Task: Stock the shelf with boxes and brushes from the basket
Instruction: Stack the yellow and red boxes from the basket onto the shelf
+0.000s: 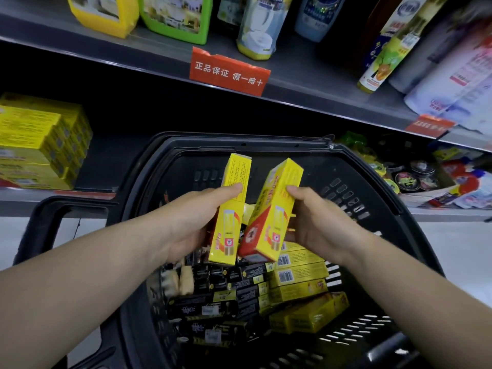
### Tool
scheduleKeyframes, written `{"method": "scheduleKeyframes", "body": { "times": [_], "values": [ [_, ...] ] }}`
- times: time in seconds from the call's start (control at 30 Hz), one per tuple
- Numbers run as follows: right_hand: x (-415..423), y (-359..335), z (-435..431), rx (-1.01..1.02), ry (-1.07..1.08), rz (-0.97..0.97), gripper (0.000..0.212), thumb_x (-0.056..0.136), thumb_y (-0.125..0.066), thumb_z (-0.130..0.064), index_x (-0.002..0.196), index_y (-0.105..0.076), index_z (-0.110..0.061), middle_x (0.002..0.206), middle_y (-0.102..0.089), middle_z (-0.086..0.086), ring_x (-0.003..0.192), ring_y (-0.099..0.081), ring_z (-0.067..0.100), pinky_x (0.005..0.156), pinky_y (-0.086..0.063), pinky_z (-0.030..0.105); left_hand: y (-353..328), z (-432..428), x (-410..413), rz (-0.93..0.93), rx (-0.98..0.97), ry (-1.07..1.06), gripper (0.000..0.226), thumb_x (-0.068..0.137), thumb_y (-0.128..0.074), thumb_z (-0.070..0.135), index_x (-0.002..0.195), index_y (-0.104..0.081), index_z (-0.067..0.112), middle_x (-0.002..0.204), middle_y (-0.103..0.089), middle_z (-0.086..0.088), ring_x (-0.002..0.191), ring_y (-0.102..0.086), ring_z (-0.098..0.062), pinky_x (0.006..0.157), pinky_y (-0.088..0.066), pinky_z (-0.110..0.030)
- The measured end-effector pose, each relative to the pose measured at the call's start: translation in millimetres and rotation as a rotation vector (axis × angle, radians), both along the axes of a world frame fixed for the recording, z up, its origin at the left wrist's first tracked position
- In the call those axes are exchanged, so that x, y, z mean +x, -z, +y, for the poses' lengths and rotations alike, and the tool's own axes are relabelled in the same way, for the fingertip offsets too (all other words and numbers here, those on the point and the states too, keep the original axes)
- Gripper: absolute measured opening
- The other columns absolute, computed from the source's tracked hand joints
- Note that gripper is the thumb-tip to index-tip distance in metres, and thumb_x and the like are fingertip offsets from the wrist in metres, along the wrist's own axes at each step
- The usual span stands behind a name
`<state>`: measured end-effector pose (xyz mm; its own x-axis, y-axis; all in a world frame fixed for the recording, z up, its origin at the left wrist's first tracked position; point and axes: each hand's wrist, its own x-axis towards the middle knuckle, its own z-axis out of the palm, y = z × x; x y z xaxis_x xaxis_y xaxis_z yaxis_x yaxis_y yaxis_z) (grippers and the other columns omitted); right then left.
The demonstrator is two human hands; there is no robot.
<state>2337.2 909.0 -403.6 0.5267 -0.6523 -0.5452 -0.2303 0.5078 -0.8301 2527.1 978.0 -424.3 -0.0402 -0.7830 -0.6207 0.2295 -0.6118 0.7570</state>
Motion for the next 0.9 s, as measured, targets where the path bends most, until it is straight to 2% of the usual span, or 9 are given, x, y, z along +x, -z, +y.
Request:
{"method": "scheduleKeyframes", "body": {
  "times": [0.13,0.37,0.43,0.5,0.57,0.67,0.73,0.83,0.9],
  "values": [
    [13.7,1.9,20.3,-0.069,-0.011,0.018,0.036,0.096,-0.045,-0.035,0.122,-0.056,-0.013,0.101,-0.063,0.007,0.088,-0.064,0.017,0.068,-0.055,0.028,-2.5,9.6,-9.8,0.07,-0.035,0.046,0.044,0.085,-0.056,0.049,0.12,-0.057,0.022,0.092,-0.075,-0.002,0.081,-0.073,-0.019,0.065,-0.055,-0.031],
    [18.0,18.6,6.3,-0.254,-0.088,0.073,0.043,0.091,-0.044,-0.05,0.127,-0.051,-0.026,0.117,-0.065,0.002,0.105,-0.064,0.019,0.089,-0.054,0.038,7.8,15.4,-4.2,-0.085,-0.118,0.038,0.062,0.062,-0.08,0.03,0.117,-0.052,0.021,0.098,-0.072,-0.001,0.08,-0.071,-0.013,0.058,-0.055,-0.027],
    [13.4,30.9,-17.6,-0.426,-0.086,0.291,0.034,0.096,-0.043,-0.044,0.116,-0.06,-0.022,0.112,-0.067,0.0,0.104,-0.064,0.018,0.092,-0.052,0.034,11.3,14.6,-0.8,-0.148,-0.116,-0.007,0.058,0.066,-0.082,0.026,0.114,-0.049,0.024,0.1,-0.07,0.0,0.085,-0.069,-0.015,0.064,-0.056,-0.028],
    [7.8,56.1,-42.0,-0.669,-0.215,0.69,0.03,0.094,-0.052,-0.033,0.117,-0.057,-0.016,0.118,-0.06,0.002,0.107,-0.06,0.022,0.088,-0.049,0.03,15.0,13.0,2.0,-0.194,-0.116,-0.052,0.054,0.068,-0.082,0.024,0.11,-0.048,0.025,0.099,-0.068,0.0,0.088,-0.067,-0.016,0.07,-0.055,-0.032],
    [5.2,88.1,-55.2,-0.737,-0.434,1.006,0.047,0.089,-0.059,-0.028,0.13,-0.044,-0.011,0.132,-0.048,0.011,0.114,-0.054,0.029,0.089,-0.047,0.033,17.4,11.5,4.5,-0.188,-0.121,-0.097,0.047,0.068,-0.082,0.022,0.101,-0.049,0.024,0.096,-0.068,0.0,0.085,-0.066,-0.015,0.071,-0.056,-0.034],
    [6.7,131.7,-55.9,-0.672,-0.554,1.151,0.064,0.087,-0.062,-0.022,0.14,-0.028,-0.01,0.144,-0.035,0.014,0.13,-0.037,0.032,0.1,-0.038,0.038,17.6,9.3,7.5,-0.205,-0.122,-0.125,0.043,0.067,-0.083,0.023,0.09,-0.047,0.029,0.099,-0.066,-0.001,0.093,-0.064,-0.019,0.084,-0.054,-0.04],
    [8.5,147.3,-52.6,-0.836,-0.627,1.329,0.061,0.089,-0.056,-0.017,0.141,-0.025,-0.011,0.144,-0.035,0.013,0.132,-0.035,0.032,0.102,-0.035,0.04,18.8,8.9,8.6,-0.202,-0.123,-0.127,0.042,0.067,-0.083,0.024,0.089,-0.047,0.03,0.099,-0.066,-0.002,0.092,-0.065,-0.019,0.079,-0.055,-0.038],
    [8.0,141.7,-54.1,-1.057,-0.728,1.487,0.054,0.089,-0.059,-0.02,0.136,-0.033,-0.011,0.134,-0.048,0.011,0.119,-0.051,0.03,0.085,-0.043,0.036,20.4,9.9,10.5,-0.2,-0.115,-0.126,0.046,0.067,-0.083,0.028,0.1,-0.051,0.026,0.104,-0.067,-0.004,0.094,-0.065,-0.021,0.08,-0.056,-0.041],
    [6.9,118.6,-55.7,-0.934,-0.65,1.387,0.052,0.083,-0.067,-0.031,0.125,-0.042,-0.01,0.119,-0.058,0.009,0.102,-0.061,0.028,0.071,-0.046,0.034,19.6,9.9,12.1,-0.21,-0.116,-0.124,0.067,0.065,-0.083,0.036,0.121,-0.05,0.019,0.114,-0.064,-0.007,0.105,-0.061,-0.026,0.091,-0.051,-0.047]
  ]
}}
